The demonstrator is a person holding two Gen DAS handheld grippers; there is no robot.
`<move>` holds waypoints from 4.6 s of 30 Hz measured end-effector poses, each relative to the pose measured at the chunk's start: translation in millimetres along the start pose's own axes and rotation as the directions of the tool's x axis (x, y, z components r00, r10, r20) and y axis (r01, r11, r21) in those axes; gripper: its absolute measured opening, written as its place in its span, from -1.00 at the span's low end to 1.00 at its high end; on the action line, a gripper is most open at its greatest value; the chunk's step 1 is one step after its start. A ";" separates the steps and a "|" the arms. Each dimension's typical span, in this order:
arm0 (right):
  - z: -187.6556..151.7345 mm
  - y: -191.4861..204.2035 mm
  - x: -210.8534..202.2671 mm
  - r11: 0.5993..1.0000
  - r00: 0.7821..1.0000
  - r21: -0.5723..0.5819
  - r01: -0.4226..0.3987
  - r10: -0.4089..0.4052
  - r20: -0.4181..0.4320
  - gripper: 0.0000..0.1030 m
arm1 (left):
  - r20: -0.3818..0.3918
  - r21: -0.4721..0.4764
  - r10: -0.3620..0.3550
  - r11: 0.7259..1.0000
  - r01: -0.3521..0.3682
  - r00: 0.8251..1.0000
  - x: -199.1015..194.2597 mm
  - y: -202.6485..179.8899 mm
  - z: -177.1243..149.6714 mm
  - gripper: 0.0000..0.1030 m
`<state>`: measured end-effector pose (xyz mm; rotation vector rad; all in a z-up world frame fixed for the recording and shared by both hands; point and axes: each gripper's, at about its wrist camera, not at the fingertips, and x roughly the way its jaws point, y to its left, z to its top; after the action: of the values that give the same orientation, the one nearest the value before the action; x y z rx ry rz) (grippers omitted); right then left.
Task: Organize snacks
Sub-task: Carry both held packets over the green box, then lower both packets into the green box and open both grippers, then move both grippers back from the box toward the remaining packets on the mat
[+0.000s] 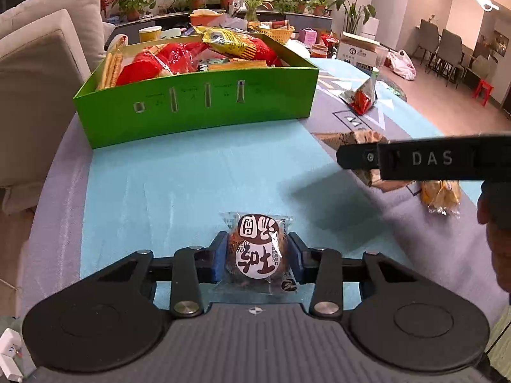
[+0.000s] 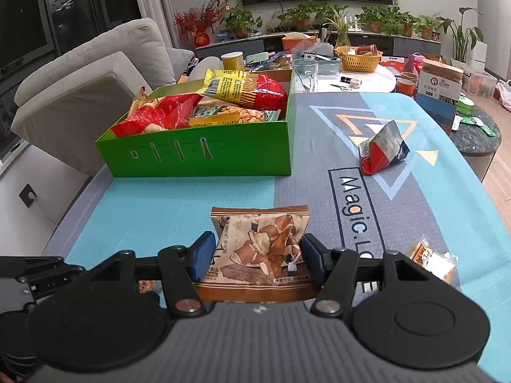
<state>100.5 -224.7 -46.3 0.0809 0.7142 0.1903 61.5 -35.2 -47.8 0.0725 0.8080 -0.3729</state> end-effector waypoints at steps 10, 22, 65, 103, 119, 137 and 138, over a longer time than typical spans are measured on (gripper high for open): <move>4.2 1.8 -1.0 1.000 1.000 0.001 -0.015 0.015 0.012 -0.08 | 0.054 0.006 0.067 0.998 -0.067 0.996 -9.8 1.3 10.6 -0.31; 23.8 12.6 1.8 0.999 0.998 -0.023 -0.036 0.037 0.041 -0.08 | 0.096 0.010 0.087 0.996 -0.088 0.992 -13.7 8.5 31.6 -0.31; 134.6 14.1 74.2 0.994 0.991 0.092 -0.066 0.054 0.122 -0.08 | 0.256 -0.218 0.155 0.971 -0.099 0.954 58.0 91.0 186.8 -0.29; 92.7 -6.4 -3.7 0.995 0.983 0.095 -0.006 -0.012 0.185 -0.06 | 0.281 -0.119 0.144 0.986 -0.114 0.949 -22.0 24.0 131.9 0.26; 74.1 -46.2 -19.8 0.986 0.981 0.157 0.061 -0.088 0.174 -0.06 | 0.207 -0.103 0.109 0.991 -0.089 0.972 -12.1 0.0 105.9 0.26; 54.9 -95.7 -26.5 0.961 0.977 0.249 0.118 -0.156 0.142 -0.06 | 0.161 -0.033 0.073 0.997 -0.069 0.984 -2.1 -37.4 93.1 0.26; 53.7 -98.3 -26.9 0.960 0.977 0.254 0.121 -0.160 0.139 -0.06 | 0.157 -0.028 0.071 0.997 -0.067 0.985 -1.3 -39.9 92.3 0.26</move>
<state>130.3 -326.9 -2.2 0.2767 0.5796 -0.0417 110.5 -90.9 20.1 0.0492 0.6512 -0.3001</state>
